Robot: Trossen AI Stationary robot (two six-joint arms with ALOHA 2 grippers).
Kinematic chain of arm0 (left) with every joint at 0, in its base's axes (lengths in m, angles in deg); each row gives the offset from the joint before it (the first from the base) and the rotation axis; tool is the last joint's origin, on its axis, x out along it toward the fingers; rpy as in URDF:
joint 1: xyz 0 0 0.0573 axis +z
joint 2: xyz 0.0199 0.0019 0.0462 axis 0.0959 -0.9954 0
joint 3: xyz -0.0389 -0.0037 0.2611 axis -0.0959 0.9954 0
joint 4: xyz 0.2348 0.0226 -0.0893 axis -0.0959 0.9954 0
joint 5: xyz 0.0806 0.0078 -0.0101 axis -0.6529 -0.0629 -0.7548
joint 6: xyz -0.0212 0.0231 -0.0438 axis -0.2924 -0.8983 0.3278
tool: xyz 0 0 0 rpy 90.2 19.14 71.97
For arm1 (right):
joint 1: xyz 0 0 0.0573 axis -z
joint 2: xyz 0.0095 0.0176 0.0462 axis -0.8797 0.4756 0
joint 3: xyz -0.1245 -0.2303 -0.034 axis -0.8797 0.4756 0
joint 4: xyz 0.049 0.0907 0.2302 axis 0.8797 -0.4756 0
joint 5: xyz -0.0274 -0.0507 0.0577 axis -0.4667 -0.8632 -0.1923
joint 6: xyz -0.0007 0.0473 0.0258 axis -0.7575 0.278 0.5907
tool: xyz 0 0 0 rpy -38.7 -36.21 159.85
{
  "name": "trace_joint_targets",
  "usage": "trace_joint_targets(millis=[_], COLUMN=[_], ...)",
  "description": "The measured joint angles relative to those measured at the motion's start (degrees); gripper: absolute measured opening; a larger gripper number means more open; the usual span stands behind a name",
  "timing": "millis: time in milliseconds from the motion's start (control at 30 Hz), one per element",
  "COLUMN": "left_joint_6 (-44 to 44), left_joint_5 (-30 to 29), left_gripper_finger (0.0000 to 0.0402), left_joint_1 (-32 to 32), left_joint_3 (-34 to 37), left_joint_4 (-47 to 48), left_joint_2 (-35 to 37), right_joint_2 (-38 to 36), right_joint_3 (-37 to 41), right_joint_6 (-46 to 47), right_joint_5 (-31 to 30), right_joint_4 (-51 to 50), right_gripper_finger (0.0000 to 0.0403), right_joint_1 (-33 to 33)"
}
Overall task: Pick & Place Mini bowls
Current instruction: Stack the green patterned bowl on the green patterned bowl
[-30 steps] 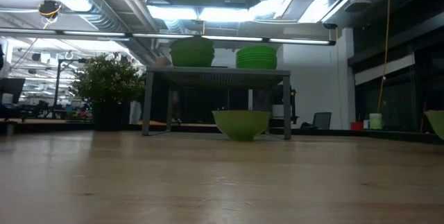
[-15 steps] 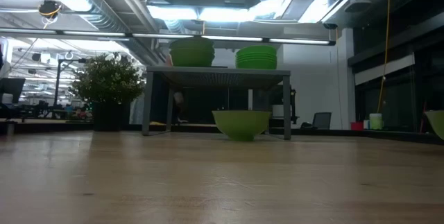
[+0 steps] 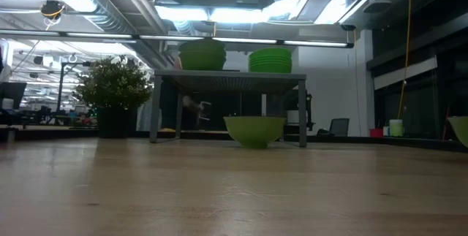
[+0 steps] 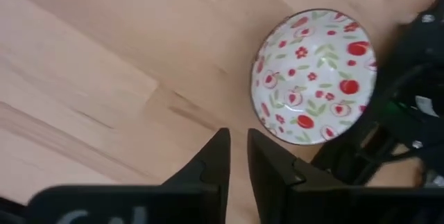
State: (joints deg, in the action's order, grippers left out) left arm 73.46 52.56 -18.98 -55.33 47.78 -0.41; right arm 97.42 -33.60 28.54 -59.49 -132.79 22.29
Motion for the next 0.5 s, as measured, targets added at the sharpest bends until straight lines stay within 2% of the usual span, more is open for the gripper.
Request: trace_joint_targets(millis=[100,333,500], left_joint_6=[-0.97,-1.48,-1.48], left_joint_5=[-0.1,-0.12,-0.12], left_gripper_finger=[0.0097,0.0097,0.0097], left_joint_1=[0.0,0.02,0.02], left_joint_3=[0.0,0.0,0.0], left_joint_4=[-0.03,-0.01,-0.02], left_joint_2=[-0.21,-0.23,-0.23], right_joint_2=[0.0,-0.02,-0.05], right_joint_3=[1.34,6.2,11.97], right_joint_6=[0.06,0.47,0.48], right_joint_5=[-0.01,0.97,1.51], right_joint_4=[2.09,3.68,9.4], right_gripper_finger=[0.0073,0.0158,0.0186], right_joint_1=[0.0,1.61,3.47])
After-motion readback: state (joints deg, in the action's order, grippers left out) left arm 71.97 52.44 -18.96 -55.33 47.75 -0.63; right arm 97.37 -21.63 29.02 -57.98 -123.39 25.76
